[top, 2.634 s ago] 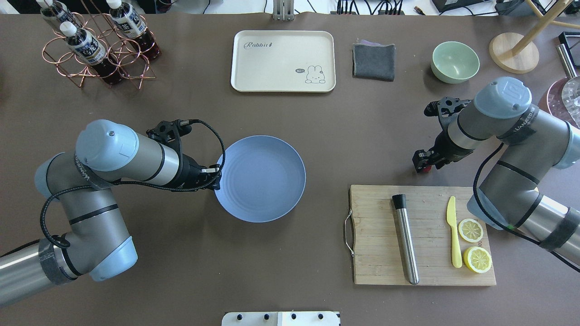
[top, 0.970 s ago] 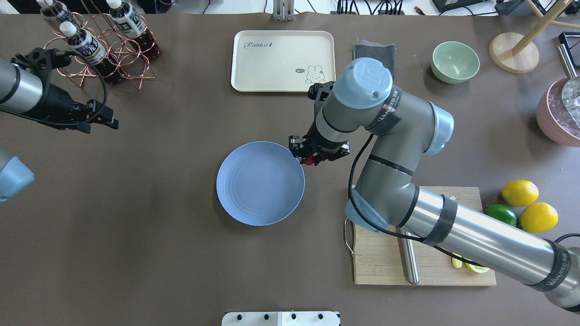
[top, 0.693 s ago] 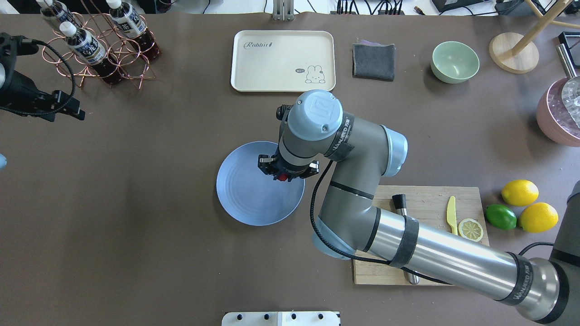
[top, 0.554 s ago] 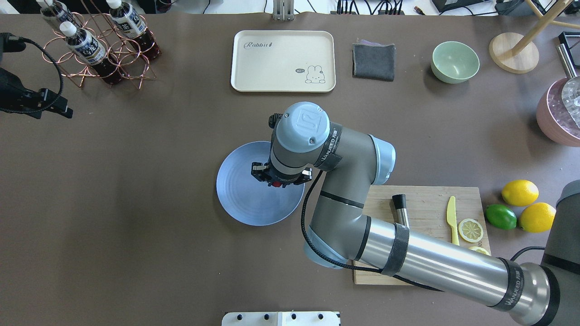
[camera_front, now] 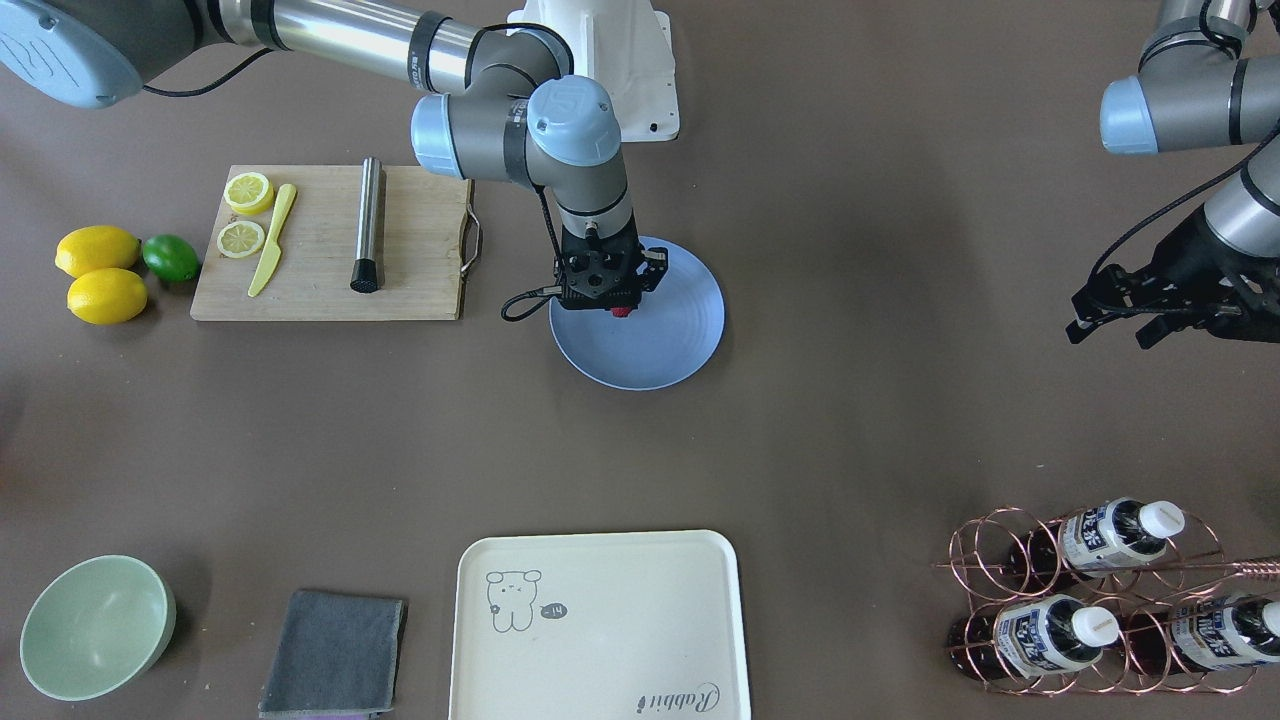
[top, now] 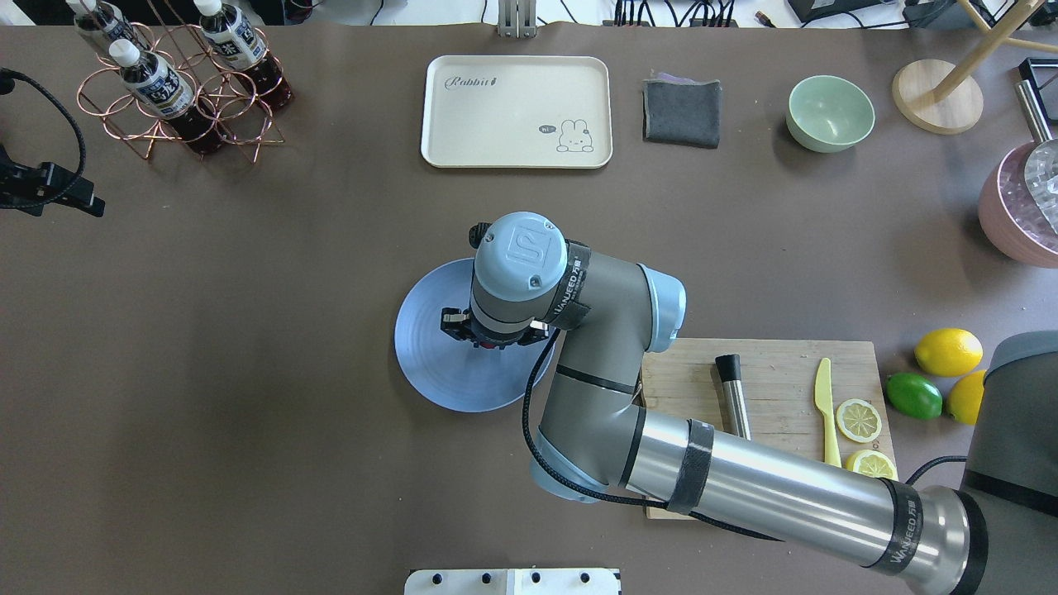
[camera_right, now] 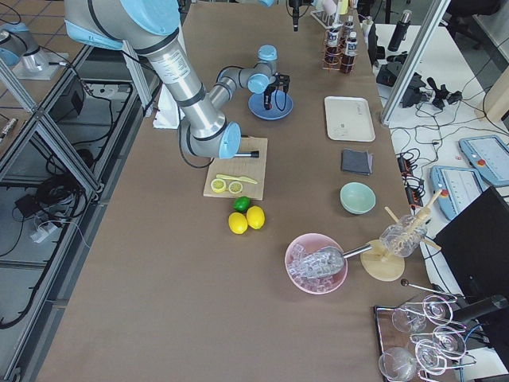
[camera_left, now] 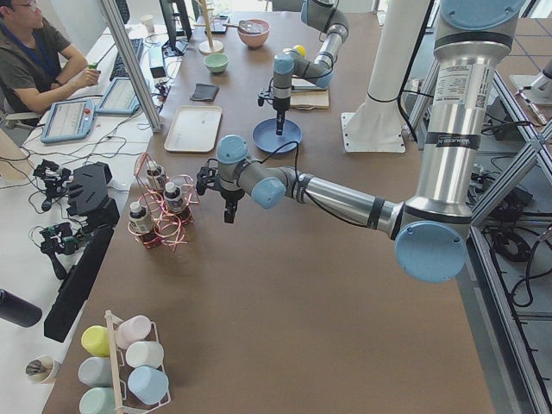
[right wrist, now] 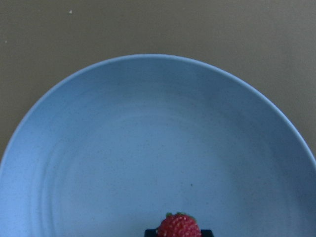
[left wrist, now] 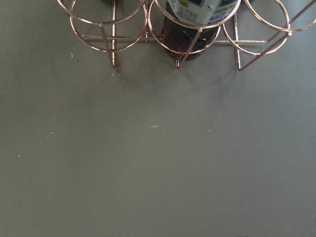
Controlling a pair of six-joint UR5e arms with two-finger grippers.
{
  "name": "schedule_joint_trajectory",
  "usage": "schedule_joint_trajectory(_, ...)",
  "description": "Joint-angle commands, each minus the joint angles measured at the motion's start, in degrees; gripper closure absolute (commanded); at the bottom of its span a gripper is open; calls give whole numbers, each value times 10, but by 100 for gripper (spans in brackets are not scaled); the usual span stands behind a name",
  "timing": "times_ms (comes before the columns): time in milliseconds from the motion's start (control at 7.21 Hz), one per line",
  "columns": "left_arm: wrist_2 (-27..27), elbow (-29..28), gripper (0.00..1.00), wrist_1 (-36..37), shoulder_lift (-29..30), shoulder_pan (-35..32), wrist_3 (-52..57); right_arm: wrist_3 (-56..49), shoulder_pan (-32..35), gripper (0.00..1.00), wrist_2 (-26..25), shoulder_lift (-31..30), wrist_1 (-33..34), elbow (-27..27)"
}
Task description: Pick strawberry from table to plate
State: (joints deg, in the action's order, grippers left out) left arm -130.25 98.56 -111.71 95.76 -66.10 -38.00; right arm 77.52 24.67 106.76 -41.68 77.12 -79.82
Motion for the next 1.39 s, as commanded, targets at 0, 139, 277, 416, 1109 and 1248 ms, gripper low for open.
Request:
schedule_joint_trajectory(0, 0, 0, 10, 0, 0, 0, 0, 0, -1, 94, -2, 5, -2, 9)
schedule_joint_trajectory(139, 0, 1, 9, 0, 0, 0, 0, 0, -1, 4, -4, 4, -2, 13)
schedule_joint_trajectory(277, -1, 1, 8, 0, 0, 0, 0, 0, -2, 1, -15, 5, -2, 19)
schedule_joint_trajectory(416, -1, 2, 7, 0, 0, 0, -1, -1, -2, 0, -15, 7, -2, 18)
schedule_joint_trajectory(1109, -24, 4, 5, 26, 3, -47, 50, -107, 181, 0, 157, -149, 58, -181)
schedule_joint_trajectory(1248, -28, 6, 4, 82, 2, -82, 126, -215, 260, 0, 218, -221, 83, -225)
